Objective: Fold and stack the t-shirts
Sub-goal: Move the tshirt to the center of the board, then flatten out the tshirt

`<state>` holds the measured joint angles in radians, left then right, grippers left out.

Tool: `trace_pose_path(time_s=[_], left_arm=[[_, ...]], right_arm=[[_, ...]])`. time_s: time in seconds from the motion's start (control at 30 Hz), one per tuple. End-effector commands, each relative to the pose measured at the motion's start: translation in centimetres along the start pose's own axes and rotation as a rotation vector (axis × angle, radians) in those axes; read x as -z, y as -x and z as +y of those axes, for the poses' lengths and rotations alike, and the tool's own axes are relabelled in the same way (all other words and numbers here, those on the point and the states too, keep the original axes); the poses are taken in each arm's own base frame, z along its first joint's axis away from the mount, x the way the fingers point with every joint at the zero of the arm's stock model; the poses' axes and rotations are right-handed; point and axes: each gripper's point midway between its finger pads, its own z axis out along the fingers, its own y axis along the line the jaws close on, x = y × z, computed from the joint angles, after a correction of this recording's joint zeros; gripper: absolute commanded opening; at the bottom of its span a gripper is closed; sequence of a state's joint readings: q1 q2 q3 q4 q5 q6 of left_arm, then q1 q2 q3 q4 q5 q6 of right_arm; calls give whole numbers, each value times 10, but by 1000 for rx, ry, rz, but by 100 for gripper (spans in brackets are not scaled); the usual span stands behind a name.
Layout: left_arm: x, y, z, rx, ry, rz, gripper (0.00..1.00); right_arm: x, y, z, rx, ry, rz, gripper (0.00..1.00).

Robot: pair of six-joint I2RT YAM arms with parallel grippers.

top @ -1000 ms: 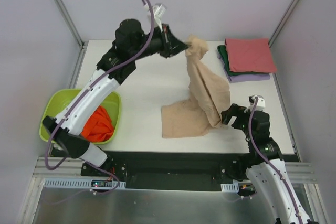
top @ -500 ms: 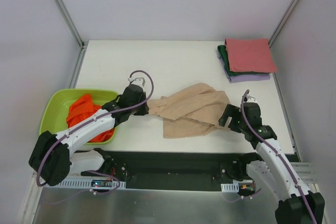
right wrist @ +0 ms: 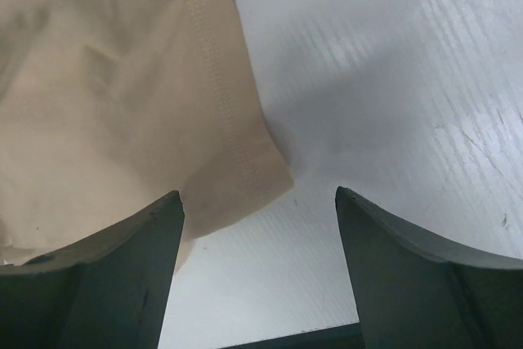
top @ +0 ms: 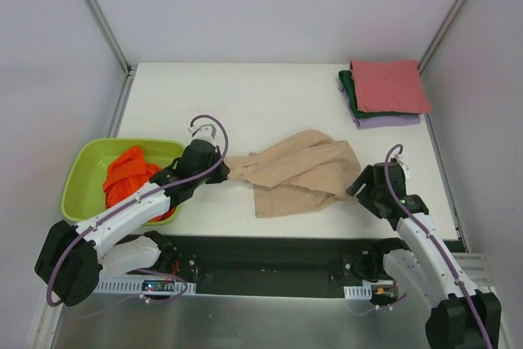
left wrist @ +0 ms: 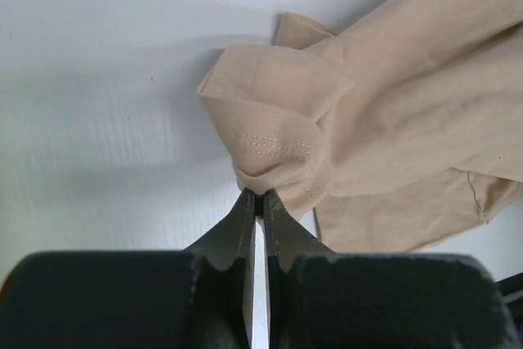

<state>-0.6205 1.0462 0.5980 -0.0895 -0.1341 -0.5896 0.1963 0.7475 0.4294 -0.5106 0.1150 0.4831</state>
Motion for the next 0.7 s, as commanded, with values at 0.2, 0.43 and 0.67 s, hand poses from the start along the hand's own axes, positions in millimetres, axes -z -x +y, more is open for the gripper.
trace_pose_path(time_s=[0.2,0.43,0.67], left_arm=[[-1,4,-11,38,-58,-22,0],[1,4,-12,43,-63,-22,0],[1,5,-12,46,-65,-26,0]], right_arm=[[-25,-10,3,-430,42,-21,82],[-35,-12,10,-635,157,-57,73],[-37,-11,8,-651,159,-81,55]])
